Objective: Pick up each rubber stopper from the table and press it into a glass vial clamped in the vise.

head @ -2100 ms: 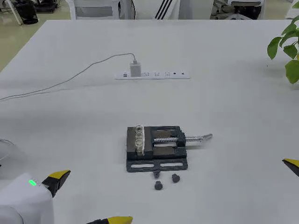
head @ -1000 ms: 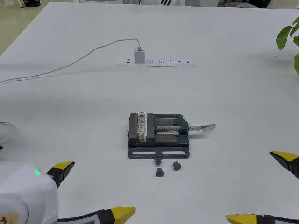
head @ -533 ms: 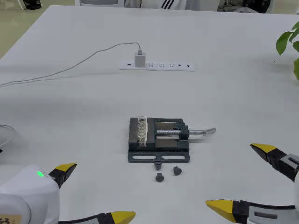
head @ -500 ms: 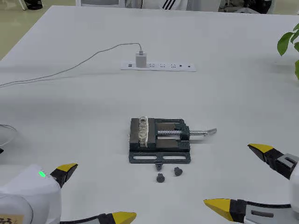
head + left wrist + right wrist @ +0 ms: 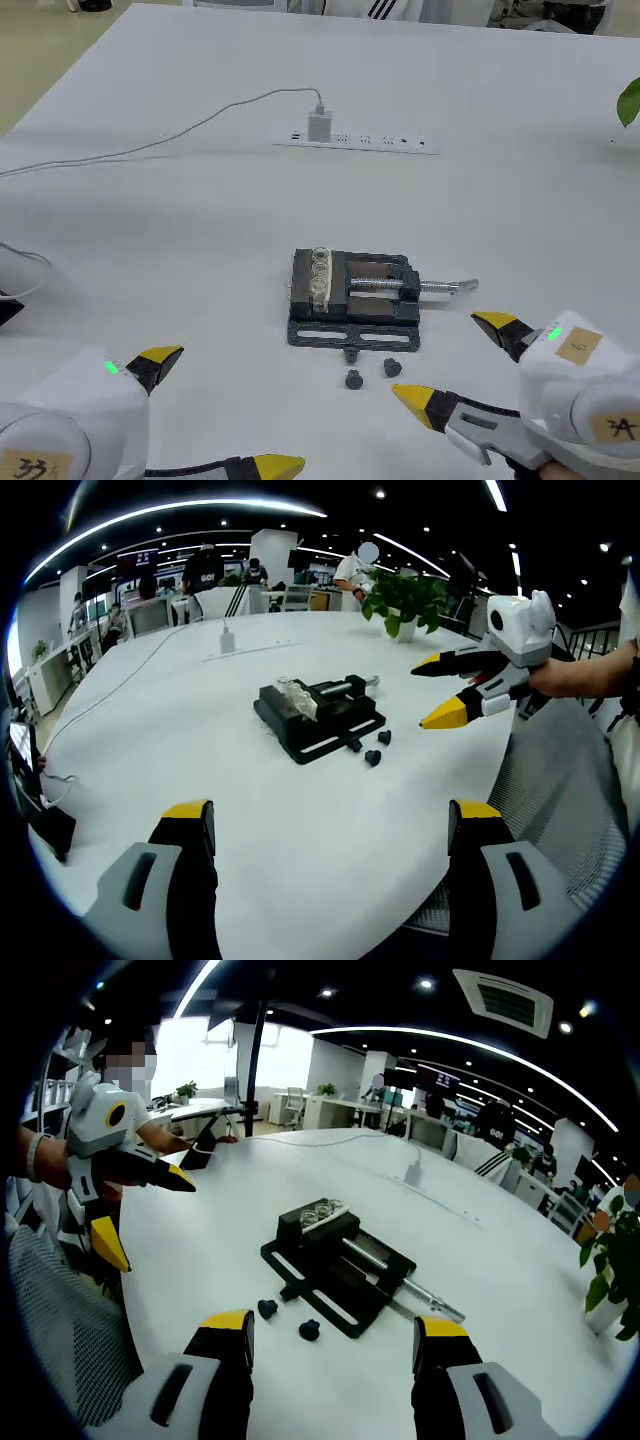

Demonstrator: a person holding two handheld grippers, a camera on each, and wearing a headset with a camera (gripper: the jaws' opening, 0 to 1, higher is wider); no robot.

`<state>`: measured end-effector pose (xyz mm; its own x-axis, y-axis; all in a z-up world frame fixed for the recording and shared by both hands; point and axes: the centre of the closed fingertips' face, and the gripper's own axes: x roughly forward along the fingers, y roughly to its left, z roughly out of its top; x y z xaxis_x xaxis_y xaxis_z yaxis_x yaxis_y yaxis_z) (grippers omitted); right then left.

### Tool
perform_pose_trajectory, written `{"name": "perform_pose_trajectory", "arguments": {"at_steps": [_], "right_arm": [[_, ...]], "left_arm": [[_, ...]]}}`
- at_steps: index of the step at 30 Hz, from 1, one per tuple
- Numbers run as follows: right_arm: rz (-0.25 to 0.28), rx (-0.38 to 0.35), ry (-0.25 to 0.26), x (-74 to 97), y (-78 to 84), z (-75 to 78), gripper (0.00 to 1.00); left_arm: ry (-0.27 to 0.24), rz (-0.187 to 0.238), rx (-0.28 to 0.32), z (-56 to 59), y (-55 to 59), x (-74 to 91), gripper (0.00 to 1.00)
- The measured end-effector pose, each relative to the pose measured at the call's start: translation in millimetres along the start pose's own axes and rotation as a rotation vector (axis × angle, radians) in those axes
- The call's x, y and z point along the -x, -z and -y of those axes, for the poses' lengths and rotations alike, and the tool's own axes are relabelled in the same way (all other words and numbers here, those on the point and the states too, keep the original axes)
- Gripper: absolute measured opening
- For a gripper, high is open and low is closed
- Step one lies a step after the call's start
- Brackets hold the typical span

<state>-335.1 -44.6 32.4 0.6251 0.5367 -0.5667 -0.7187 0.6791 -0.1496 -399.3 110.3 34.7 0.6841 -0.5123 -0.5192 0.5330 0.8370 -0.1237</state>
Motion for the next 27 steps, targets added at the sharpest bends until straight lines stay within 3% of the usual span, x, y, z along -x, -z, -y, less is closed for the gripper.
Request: {"name": "perform_pose_trajectory", "arguments": {"at_steps": [13,19,27], "right_arm": [[-0.108,-0.057,-0.025,-30.7,29.8,-14.7,0.39],[-0.114,-0.091,-0.008,-38.2,33.3,-12.8,0.25],[-0.115,-0.100,0.003,-42.6,33.7,-16.7,0.17]], "left_arm": [[0.004,-0.002,0.007,-2.0,1.8,-2.6,0.95],[0.005,-0.004,0.014,-2.1,3.9,-3.8,0.95],[0.006,-0.009,0.023,-1.6,6.7,-4.0,0.95]]}}
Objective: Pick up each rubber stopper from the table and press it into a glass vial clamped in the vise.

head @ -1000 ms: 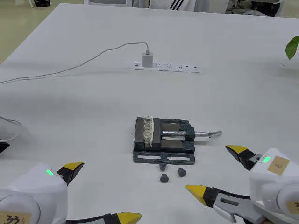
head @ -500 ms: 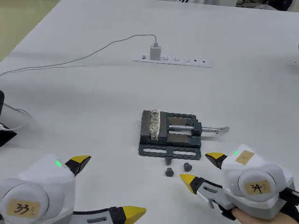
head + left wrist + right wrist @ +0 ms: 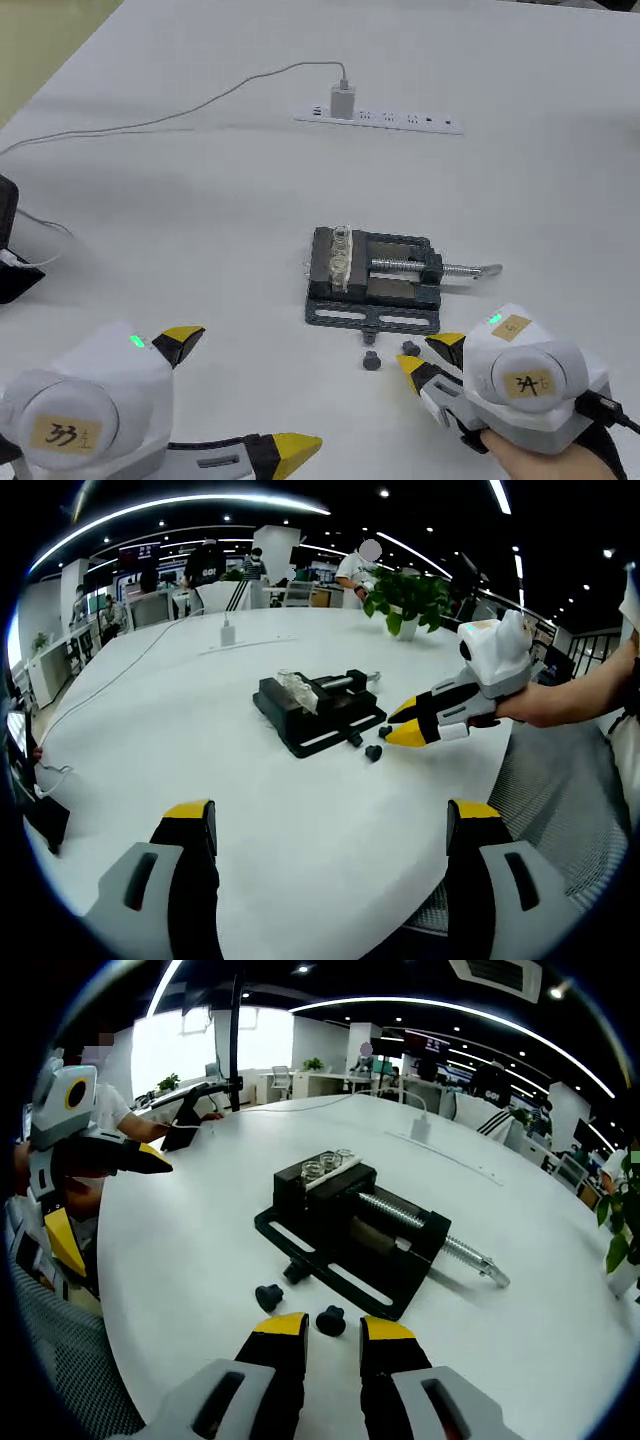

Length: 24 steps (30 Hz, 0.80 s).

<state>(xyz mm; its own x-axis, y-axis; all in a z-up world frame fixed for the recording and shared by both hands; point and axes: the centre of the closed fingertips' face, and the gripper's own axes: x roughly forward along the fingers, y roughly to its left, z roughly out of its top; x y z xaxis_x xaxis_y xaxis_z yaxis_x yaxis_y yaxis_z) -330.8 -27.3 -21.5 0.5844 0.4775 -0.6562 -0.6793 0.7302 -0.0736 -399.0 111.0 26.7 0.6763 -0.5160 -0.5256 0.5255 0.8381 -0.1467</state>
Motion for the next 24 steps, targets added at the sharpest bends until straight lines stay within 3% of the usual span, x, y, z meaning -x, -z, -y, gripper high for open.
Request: {"name": "perform_pose_trajectory", "arguments": {"at_steps": [24], "right_arm": [[-0.021,-0.019,0.015,-0.3,6.4,0.0,0.09]], "left_arm": [[0.007,-0.011,0.010,4.1,5.7,-1.4,0.94]]}}
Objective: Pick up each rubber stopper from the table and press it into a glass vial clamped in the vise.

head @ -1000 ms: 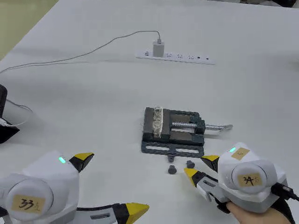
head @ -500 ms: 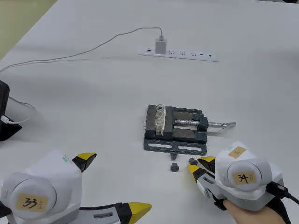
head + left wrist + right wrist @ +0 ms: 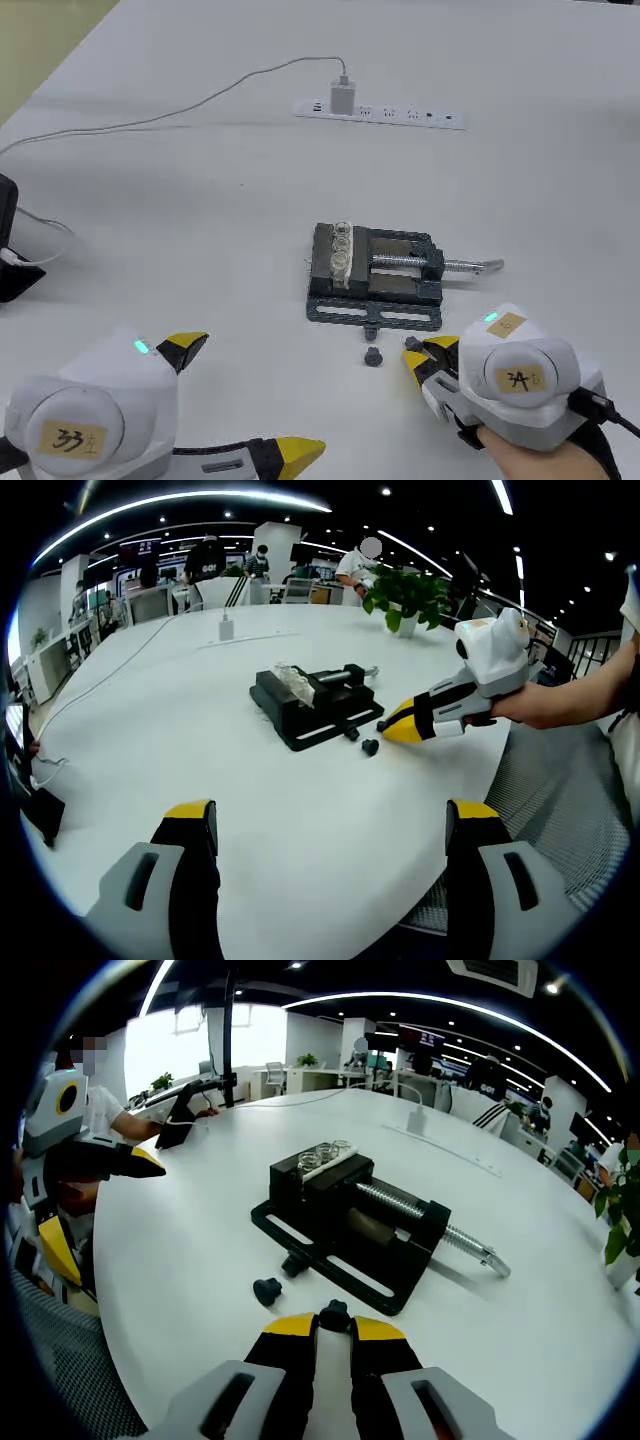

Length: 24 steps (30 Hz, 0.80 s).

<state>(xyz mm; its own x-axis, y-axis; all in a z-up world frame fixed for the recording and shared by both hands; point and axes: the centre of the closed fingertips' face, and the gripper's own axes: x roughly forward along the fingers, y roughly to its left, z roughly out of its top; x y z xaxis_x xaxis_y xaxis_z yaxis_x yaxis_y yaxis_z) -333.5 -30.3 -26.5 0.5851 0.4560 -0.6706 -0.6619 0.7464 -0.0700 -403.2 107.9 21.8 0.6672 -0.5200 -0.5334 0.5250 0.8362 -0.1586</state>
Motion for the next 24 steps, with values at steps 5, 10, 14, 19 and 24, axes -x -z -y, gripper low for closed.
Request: {"name": "perform_pose_trajectory", "arguments": {"at_steps": [5,10,14,19,24], "right_arm": [[-0.008,0.009,-0.008,2.6,-0.7,2.4,0.09],[-0.010,0.018,-0.052,10.0,-8.3,6.9,0.08],[-0.013,0.007,-0.098,19.0,-14.5,12.4,0.08],[-0.047,0.111,-0.249,32.6,-18.8,4.4,0.08],[-0.049,0.164,-0.317,47.7,-33.3,5.3,0.08]], "left_arm": [[0.003,-0.002,-0.013,0.3,-0.2,-0.7,0.93],[0.010,-0.004,-0.033,0.5,-0.9,-2.2,0.92],[0.020,0.002,-0.055,2.3,-4.3,-4.7,0.90],[0.039,0.016,-0.084,7.0,-12.4,-9.5,0.87],[0.054,0.024,-0.102,12.3,-17.4,-14.7,0.86]]}}
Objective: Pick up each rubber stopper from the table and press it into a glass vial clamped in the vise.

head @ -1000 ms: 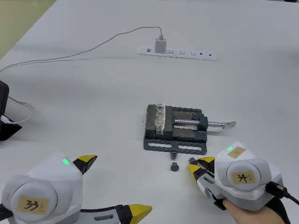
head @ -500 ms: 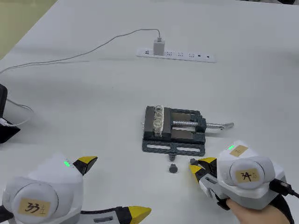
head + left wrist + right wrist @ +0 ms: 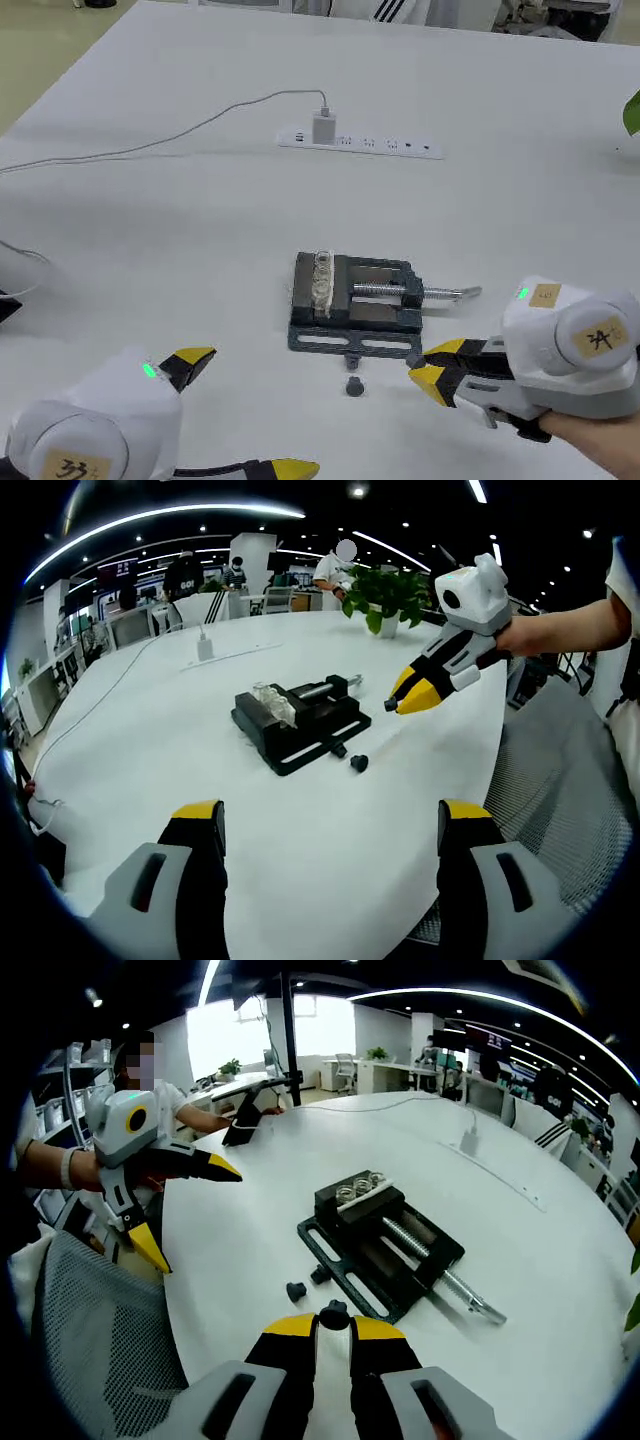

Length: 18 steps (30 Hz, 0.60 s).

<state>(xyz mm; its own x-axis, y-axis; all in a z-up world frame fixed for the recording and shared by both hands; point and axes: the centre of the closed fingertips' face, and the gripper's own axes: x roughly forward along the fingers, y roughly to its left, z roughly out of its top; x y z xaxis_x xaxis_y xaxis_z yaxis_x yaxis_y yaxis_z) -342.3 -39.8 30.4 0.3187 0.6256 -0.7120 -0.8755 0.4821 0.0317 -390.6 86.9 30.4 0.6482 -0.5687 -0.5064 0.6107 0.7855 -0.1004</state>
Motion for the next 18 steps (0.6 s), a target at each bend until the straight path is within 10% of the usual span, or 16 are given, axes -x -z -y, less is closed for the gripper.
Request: {"name": "perform_pose_trajectory", "arguments": {"at_steps": [18], "right_arm": [[-0.245,0.465,-0.293,29.1,-32.7,-35.8,0.08]], "left_arm": [[0.113,0.038,-0.193,23.2,-28.7,-23.1,0.67]]}}
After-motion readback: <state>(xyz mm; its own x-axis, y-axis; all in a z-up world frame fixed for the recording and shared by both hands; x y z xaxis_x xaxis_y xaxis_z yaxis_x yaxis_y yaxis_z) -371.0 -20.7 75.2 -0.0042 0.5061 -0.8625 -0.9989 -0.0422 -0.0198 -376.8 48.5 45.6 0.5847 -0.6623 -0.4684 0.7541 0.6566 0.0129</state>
